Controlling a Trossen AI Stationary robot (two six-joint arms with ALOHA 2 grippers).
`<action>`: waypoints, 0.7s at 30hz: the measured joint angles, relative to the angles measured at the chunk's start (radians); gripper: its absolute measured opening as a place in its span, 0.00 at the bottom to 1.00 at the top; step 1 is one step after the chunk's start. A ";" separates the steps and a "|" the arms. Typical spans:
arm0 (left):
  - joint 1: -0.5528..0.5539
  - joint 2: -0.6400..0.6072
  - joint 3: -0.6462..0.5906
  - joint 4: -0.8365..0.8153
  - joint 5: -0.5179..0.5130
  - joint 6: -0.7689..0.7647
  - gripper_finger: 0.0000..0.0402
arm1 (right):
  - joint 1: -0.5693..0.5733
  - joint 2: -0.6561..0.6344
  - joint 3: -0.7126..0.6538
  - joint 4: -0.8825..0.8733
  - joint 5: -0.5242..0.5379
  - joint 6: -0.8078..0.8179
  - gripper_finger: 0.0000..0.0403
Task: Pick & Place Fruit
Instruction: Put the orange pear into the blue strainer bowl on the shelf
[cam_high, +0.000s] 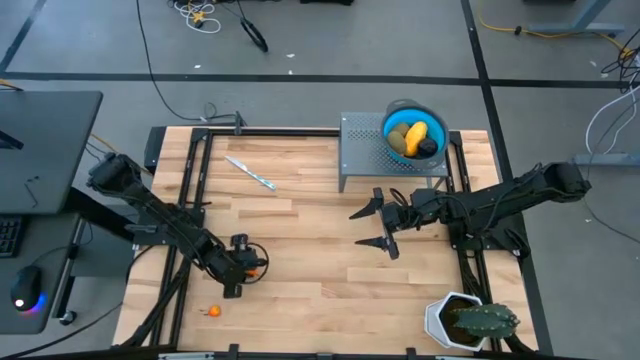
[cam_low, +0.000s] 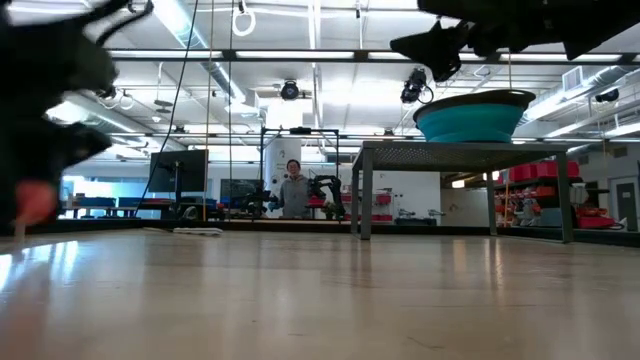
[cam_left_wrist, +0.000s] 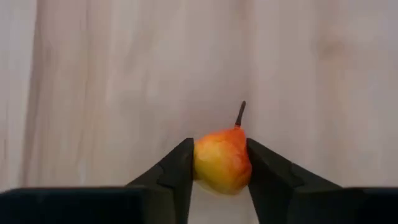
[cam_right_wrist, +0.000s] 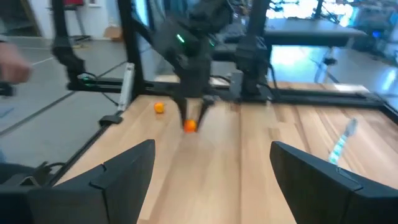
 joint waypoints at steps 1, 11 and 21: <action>0.003 -0.004 0.022 0.001 -0.017 0.032 0.30 | 0.000 0.005 0.000 0.000 0.011 0.010 0.81; 0.027 0.001 0.228 0.119 -0.596 0.605 0.36 | 0.000 0.159 0.000 0.209 0.016 0.117 0.81; 0.111 0.195 0.227 0.701 -0.778 1.284 0.33 | 0.000 0.286 0.001 0.494 0.016 0.202 0.81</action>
